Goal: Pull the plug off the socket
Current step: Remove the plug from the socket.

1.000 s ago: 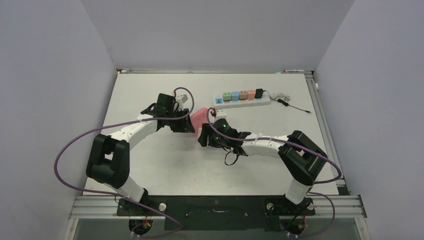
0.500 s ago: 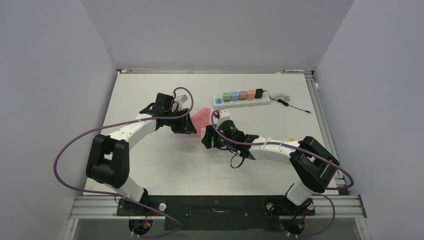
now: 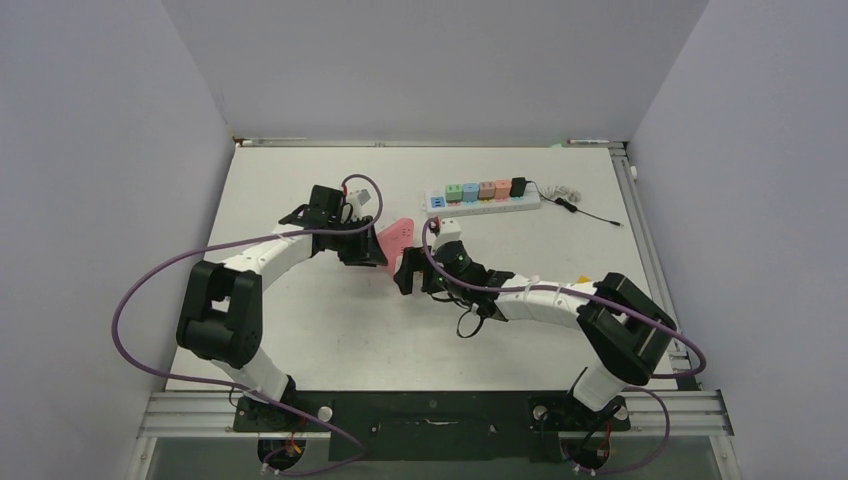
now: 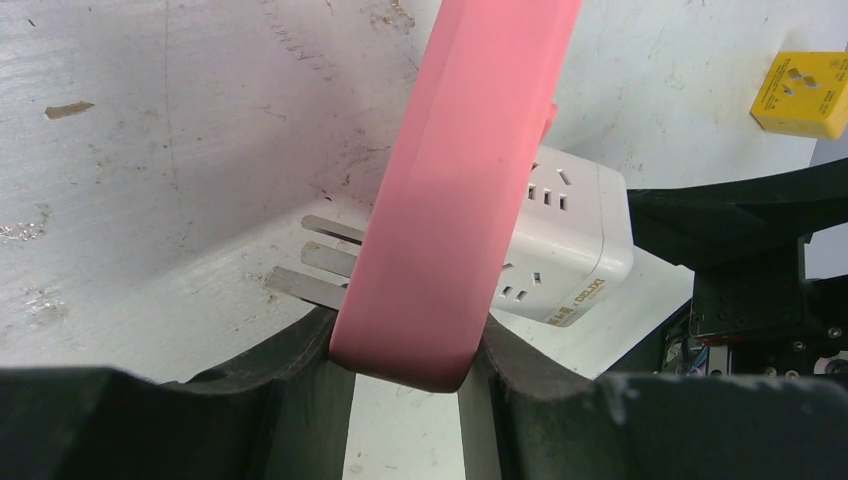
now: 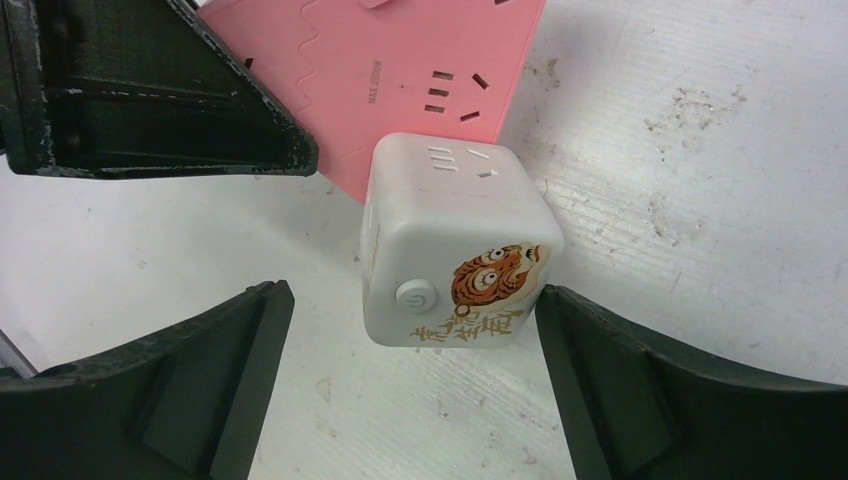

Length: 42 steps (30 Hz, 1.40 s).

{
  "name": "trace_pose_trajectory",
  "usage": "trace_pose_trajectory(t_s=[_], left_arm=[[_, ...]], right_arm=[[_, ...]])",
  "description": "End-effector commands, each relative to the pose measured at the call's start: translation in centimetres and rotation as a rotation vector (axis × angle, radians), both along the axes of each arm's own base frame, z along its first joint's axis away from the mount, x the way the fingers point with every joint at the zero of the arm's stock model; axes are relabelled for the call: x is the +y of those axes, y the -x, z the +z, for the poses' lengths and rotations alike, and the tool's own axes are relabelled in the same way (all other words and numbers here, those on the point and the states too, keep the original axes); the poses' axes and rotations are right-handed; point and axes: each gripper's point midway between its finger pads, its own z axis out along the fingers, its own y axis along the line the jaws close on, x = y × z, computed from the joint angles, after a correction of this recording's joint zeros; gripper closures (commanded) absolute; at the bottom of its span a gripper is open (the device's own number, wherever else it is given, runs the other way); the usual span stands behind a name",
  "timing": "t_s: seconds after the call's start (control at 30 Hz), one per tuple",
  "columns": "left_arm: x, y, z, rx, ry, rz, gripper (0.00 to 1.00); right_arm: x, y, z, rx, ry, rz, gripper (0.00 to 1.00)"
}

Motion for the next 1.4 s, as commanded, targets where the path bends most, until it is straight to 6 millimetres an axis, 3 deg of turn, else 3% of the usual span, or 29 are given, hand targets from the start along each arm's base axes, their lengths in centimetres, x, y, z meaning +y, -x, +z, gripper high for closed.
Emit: trace_pose_trajectory(t_s=[0.0, 0.37, 0.57, 0.73, 0.87, 1.03, 1.17, 1.37], left_arm=[[-0.5, -1.6, 1.2, -0.054, 0.016, -0.009, 1.00], [-0.5, -1.6, 1.2, -0.053, 0.016, -0.013, 1.00], [-0.6, -1.7, 1.1, -0.052, 0.017, -0.016, 1.00], [-0.6, -1.6, 1.0, -0.047, 0.019, -0.018, 1.00], [-0.6, -1.7, 1.1, -0.050, 0.014, -0.017, 1.00], [-0.4, -1.8, 1.0, -0.055, 0.003, -0.012, 1.00], [-0.4, -1.8, 1.0, -0.056, 0.002, -0.010, 1.00], [-0.8, -1.6, 0.8, -0.051, 0.000, -0.023, 1.00]], right_arm=[[1.5, -0.6, 2.1, -0.072, -0.076, -0.024, 0.00], [2.0, -1.9, -0.2, -0.006, -0.091, -0.090, 0.06], [1.6, -3.3, 0.1, 0.002, -0.156, -0.094, 0.13], [1.8, -3.8, 0.4, -0.012, -0.155, -0.083, 0.13], [2.2, -3.5, 0.0, 0.005, -0.155, -0.058, 0.27], [2.2, -3.1, -0.4, 0.018, -0.127, -0.060, 0.53], [1.5, -3.9, -0.3, -0.013, -0.004, -0.173, 0.62], [1.5, -3.6, -1.1, 0.015, 0.070, -0.250, 0.73]])
